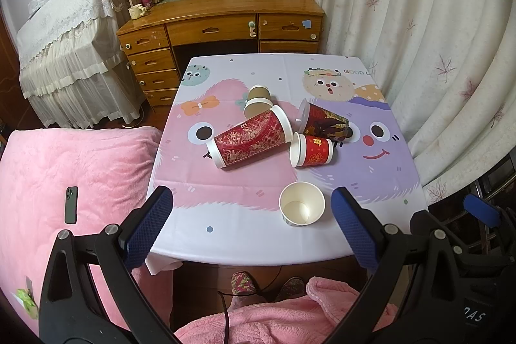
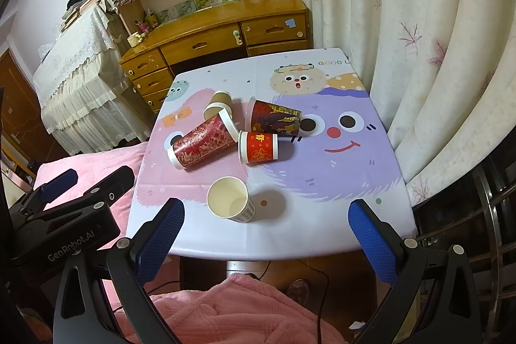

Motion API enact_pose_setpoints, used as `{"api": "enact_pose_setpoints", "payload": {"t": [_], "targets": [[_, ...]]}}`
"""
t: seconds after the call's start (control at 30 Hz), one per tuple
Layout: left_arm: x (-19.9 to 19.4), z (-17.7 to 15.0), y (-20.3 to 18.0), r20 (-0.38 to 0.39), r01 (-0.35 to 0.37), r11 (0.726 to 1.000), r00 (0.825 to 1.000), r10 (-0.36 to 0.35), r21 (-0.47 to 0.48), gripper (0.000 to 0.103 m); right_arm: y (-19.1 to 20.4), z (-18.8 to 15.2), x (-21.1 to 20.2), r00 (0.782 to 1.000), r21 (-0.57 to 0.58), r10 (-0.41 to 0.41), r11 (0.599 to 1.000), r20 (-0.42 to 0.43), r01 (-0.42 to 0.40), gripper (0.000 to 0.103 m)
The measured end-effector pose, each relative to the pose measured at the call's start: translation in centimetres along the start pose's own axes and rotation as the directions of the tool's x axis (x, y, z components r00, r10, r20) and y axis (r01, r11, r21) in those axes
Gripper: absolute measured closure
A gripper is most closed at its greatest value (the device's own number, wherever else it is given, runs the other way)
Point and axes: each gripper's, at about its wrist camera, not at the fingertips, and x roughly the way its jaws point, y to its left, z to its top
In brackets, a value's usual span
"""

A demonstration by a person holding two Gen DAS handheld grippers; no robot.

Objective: Flip cup upright

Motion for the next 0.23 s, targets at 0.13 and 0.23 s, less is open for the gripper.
{"api": "enact_pose_setpoints", "payload": {"t": [0.13, 0.23], "targets": [[-0.01, -0.03, 0.03, 0.000, 0.000, 1.000, 1.000, 0.000, 0.001, 0.005, -0.02, -0.04, 0.01, 1.000, 0.000, -0.001, 1.000, 0.000, 0.001, 0.000], [0.00, 0.06, 0.00, -0.001, 0.001, 1.000, 1.000, -0.001, 0.002, 0.005, -0.05, -0.11, 0.08, 1.000, 0.001, -0.001, 1.000, 0.000, 0.001, 0.000]]}}
